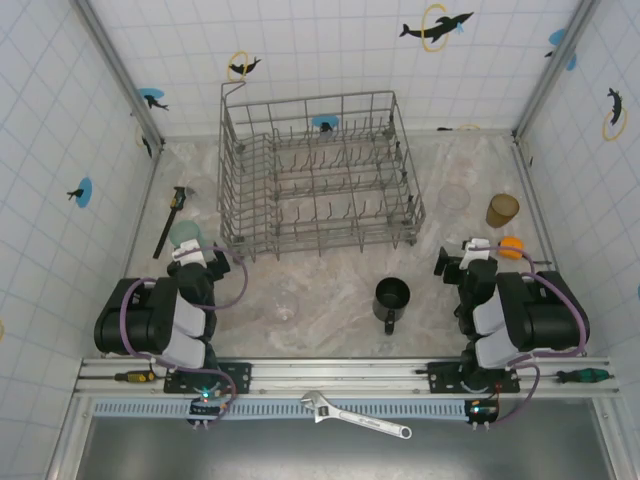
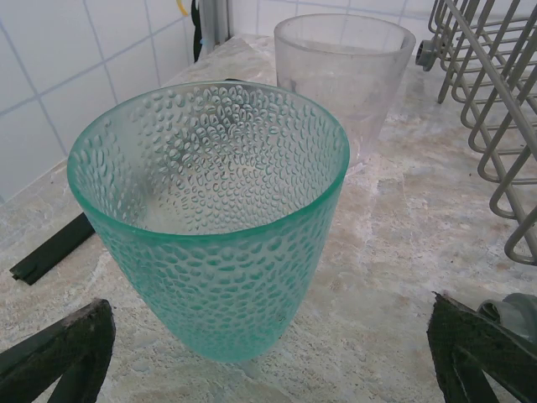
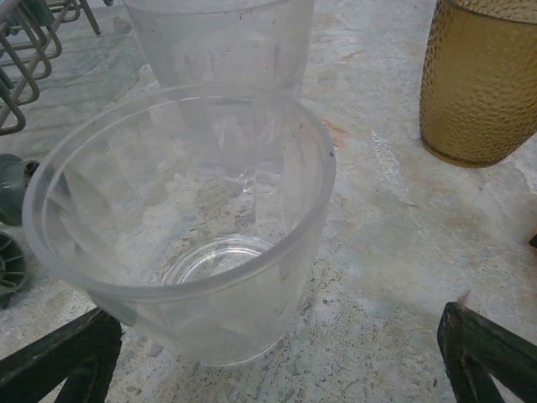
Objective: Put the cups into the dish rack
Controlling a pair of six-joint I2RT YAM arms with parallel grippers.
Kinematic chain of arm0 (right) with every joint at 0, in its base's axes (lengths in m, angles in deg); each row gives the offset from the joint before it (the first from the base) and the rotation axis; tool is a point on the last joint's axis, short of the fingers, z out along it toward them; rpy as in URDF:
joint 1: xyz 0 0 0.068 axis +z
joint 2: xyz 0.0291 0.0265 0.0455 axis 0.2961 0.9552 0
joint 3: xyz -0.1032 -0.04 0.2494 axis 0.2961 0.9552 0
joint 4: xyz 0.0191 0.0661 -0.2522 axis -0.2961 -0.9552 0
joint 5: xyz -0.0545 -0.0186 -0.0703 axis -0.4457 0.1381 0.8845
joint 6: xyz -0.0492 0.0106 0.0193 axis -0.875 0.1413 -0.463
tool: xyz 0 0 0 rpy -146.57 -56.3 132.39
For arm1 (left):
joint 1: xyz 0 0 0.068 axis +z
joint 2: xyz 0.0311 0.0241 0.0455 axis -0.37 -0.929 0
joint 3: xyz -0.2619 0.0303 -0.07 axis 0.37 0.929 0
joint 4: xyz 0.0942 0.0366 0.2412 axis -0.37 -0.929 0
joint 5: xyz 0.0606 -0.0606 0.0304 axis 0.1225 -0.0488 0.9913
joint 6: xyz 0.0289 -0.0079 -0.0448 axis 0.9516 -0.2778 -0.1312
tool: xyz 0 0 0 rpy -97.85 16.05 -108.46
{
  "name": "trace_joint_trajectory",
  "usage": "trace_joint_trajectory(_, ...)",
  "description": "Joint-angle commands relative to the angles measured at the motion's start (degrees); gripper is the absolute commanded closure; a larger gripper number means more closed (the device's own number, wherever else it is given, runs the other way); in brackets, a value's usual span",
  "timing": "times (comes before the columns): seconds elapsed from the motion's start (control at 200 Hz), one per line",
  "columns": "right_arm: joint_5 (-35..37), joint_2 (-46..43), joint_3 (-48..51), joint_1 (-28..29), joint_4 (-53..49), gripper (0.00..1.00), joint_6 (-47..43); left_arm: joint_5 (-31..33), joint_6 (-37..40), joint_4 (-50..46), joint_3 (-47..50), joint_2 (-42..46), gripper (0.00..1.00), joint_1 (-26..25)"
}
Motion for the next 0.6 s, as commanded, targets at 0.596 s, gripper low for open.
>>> trace_joint_trajectory(0.596, 0.1, 0.5, 0.2, -0.4, 3.0, 0.00, -0.4, -0.6, 0.7, 2.5, 1.3, -0.9, 0.03, 0.6)
